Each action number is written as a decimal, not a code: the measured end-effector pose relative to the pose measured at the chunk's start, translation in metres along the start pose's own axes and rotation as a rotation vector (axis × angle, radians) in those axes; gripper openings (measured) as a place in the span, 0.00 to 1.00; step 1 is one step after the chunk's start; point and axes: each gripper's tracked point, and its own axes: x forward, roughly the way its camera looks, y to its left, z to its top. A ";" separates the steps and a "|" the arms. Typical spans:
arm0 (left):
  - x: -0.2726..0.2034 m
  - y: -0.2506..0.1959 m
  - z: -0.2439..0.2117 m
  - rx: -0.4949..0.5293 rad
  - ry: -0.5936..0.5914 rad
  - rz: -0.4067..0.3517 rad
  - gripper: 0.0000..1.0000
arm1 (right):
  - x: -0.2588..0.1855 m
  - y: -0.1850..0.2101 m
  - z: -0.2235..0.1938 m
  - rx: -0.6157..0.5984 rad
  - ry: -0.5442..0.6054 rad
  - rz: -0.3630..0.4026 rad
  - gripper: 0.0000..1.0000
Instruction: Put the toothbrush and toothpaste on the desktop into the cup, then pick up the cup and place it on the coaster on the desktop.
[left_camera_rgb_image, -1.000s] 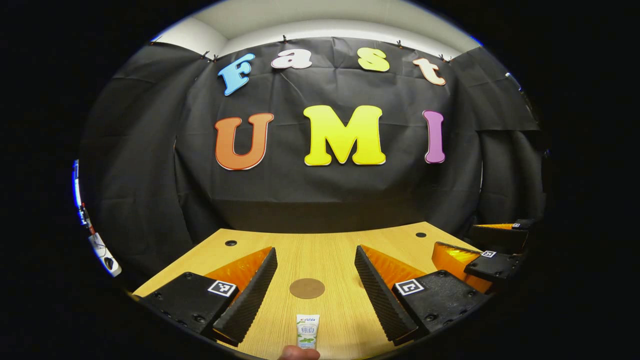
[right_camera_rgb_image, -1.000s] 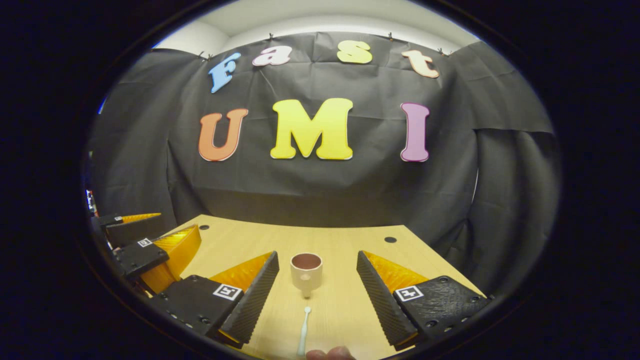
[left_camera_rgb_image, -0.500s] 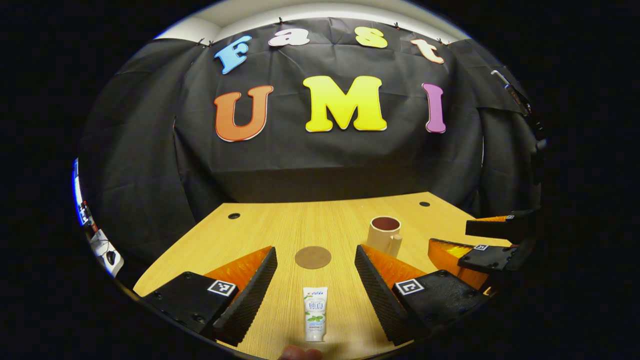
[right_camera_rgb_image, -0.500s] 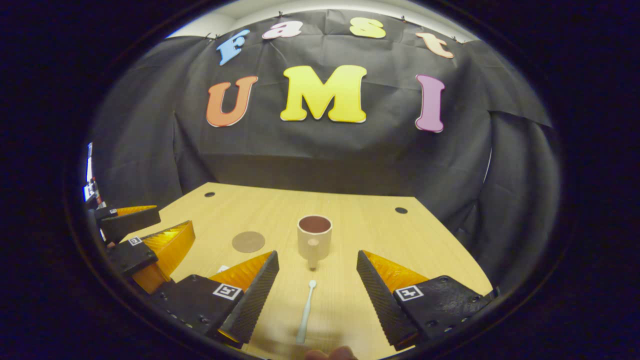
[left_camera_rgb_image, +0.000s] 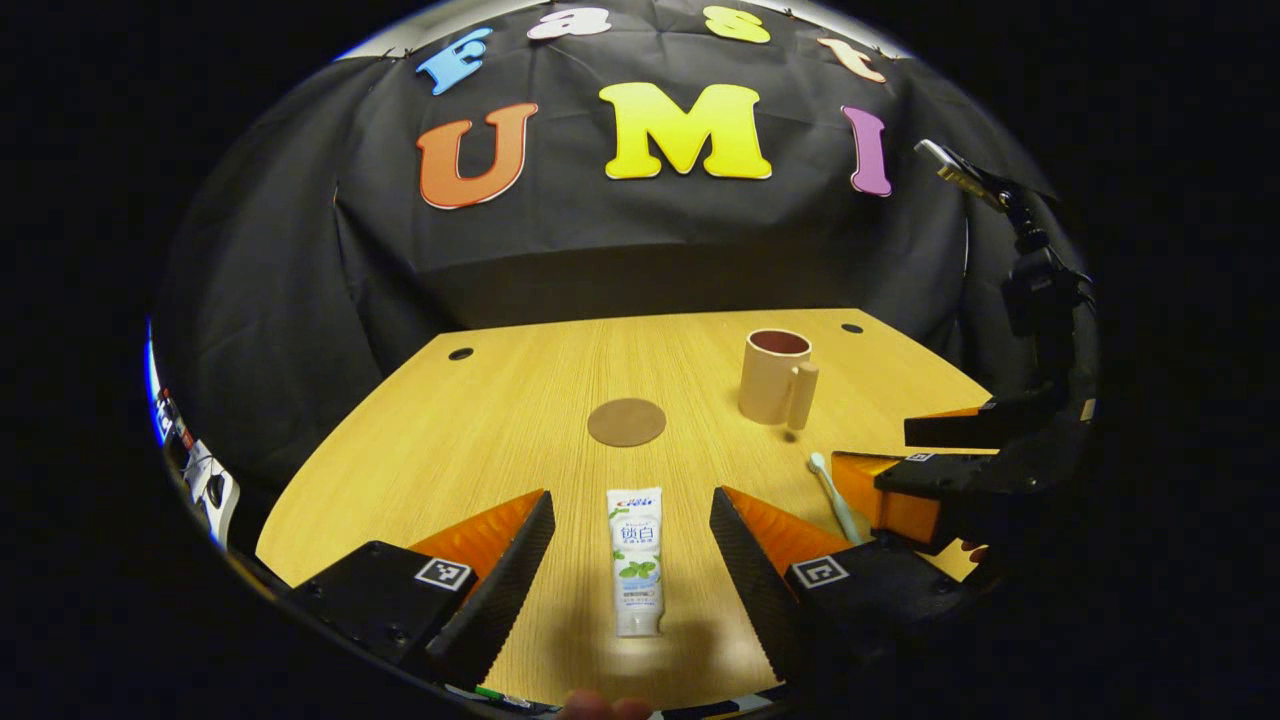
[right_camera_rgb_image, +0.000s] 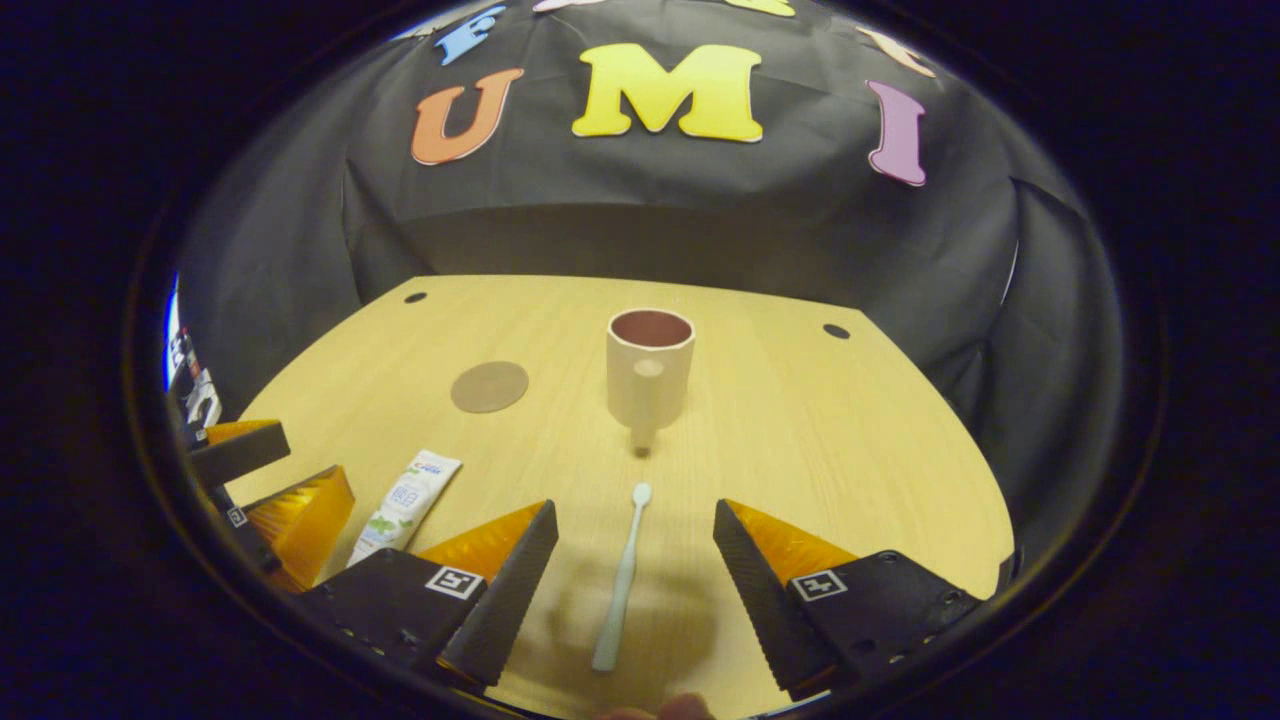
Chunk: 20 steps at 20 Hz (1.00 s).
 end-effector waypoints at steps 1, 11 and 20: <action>0.003 0.000 -0.005 -0.008 0.013 0.004 1.00 | 0.006 0.001 -0.004 0.002 0.008 -0.006 0.96; 0.014 0.007 -0.031 -0.020 0.084 0.012 1.00 | 0.050 0.006 -0.020 0.026 0.073 -0.034 0.84; 0.020 0.012 -0.038 -0.036 0.094 0.024 1.00 | 0.065 0.003 -0.028 0.016 0.098 -0.058 0.47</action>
